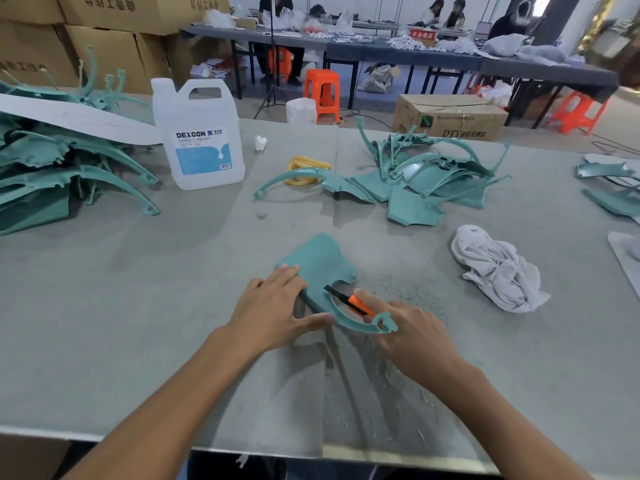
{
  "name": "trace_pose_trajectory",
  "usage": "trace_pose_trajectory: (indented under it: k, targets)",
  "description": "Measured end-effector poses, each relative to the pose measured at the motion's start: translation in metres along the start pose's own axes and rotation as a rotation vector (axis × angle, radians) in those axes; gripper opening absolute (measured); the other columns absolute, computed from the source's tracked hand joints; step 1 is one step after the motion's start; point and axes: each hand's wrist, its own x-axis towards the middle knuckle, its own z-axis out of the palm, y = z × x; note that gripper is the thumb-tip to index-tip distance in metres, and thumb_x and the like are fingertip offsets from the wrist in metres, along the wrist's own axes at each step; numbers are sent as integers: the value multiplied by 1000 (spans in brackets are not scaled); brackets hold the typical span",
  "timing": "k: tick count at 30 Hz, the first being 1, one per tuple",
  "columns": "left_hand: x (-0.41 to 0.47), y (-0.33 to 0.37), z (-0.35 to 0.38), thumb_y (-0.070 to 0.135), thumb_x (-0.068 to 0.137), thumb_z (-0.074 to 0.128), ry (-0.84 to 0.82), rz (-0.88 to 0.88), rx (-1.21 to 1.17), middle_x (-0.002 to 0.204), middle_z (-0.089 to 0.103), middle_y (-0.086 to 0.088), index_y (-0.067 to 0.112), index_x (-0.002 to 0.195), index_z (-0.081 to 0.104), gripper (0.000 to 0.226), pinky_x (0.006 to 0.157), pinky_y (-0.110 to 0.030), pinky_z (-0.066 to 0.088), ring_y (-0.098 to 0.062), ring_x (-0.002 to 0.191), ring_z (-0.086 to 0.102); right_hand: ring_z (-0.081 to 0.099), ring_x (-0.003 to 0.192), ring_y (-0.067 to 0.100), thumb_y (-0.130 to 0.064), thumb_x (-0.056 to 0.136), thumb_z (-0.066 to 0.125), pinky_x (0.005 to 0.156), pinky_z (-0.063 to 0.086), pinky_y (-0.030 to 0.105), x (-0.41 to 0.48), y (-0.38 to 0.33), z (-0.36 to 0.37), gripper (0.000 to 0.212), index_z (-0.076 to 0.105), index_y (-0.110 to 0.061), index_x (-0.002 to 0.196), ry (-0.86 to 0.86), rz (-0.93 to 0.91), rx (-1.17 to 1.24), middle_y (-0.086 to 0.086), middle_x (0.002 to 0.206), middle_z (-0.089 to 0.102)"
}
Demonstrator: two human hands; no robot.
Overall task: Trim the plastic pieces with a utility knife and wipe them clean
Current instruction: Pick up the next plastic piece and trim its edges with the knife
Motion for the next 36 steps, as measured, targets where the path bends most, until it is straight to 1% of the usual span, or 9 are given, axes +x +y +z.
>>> trace_pose_trajectory:
  k: [2, 6, 12, 23, 26, 29, 32, 34, 36]
  targets:
    - [4, 4, 4, 105, 60, 12, -13, -33, -91, 153, 38, 1, 26, 121, 48, 106, 111, -40, 26, -14, 144, 26, 60, 85, 25, -30, 103, 45, 73, 50, 41, 2, 8, -5, 57, 23, -53, 150, -39, -33, -7, -4, 103, 61]
    - [5, 8, 13, 103, 63, 27, 10, -82, -212, 143, 41, 7, 18, 152, 24, 123, 117, -35, 16, -12, 143, 23, 61, 93, 25, -33, 107, 46, 76, 48, 38, 8, 21, -11, 53, 29, -51, 153, -101, -93, 23, -2, 113, 65]
    - [7, 6, 9, 104, 64, 13, -108, -67, -73, 169, 1, 9, 35, 159, 13, 117, 122, -39, 5, -9, 154, -5, 61, 101, 25, -43, 108, 40, 81, 46, 36, 29, 38, -20, 47, 30, -53, 152, -182, -141, 36, 0, 121, 65]
    - [6, 9, 6, 105, 62, 9, -94, -99, -39, 168, 4, 11, 37, 158, 17, 119, 121, -43, 9, -9, 154, -1, 57, 84, 23, -32, 107, 46, 74, 49, 41, 18, 32, -13, 52, 30, -53, 151, -122, -178, 45, -6, 102, 52]
    - [3, 19, 8, 104, 62, 7, -33, -128, 29, 165, 20, 9, 38, 155, 27, 116, 115, -41, 17, -13, 151, 14, 60, 86, 25, -34, 106, 47, 76, 51, 43, 14, 37, -13, 50, 31, -52, 149, -60, -113, 18, -5, 106, 55]
    - [-6, 31, 14, 99, 68, 4, 42, -122, 151, 139, 45, 6, 37, 147, 40, 107, 101, -39, 25, -19, 126, 37, 61, 81, 22, -42, 106, 43, 74, 53, 41, 8, 36, -9, 42, 39, -48, 147, 59, -46, 95, -3, 99, 59]
    - [-9, 34, 16, 92, 75, 6, 135, -93, 195, 117, 50, 7, 36, 132, 54, 92, 95, -36, 30, -19, 107, 43, 64, 86, 23, -38, 105, 48, 77, 55, 41, 3, 32, -2, 43, 44, -44, 148, 118, -26, 151, 0, 109, 68]
    - [-7, 33, 15, 90, 77, 13, 153, -64, 164, 122, 49, 7, 35, 122, 57, 83, 101, -34, 28, -18, 117, 44, 65, 90, 22, -35, 106, 48, 81, 55, 41, 4, 33, 0, 41, 47, -43, 146, 119, -34, 185, 0, 115, 69]
    - [-4, 30, 17, 87, 81, 27, 113, -38, 73, 150, 39, 3, 32, 121, 54, 73, 114, -35, 22, -22, 143, 28, 66, 93, 21, -34, 106, 48, 83, 55, 41, 5, 31, -1, 39, 50, -44, 143, 111, -51, 205, -3, 117, 69]
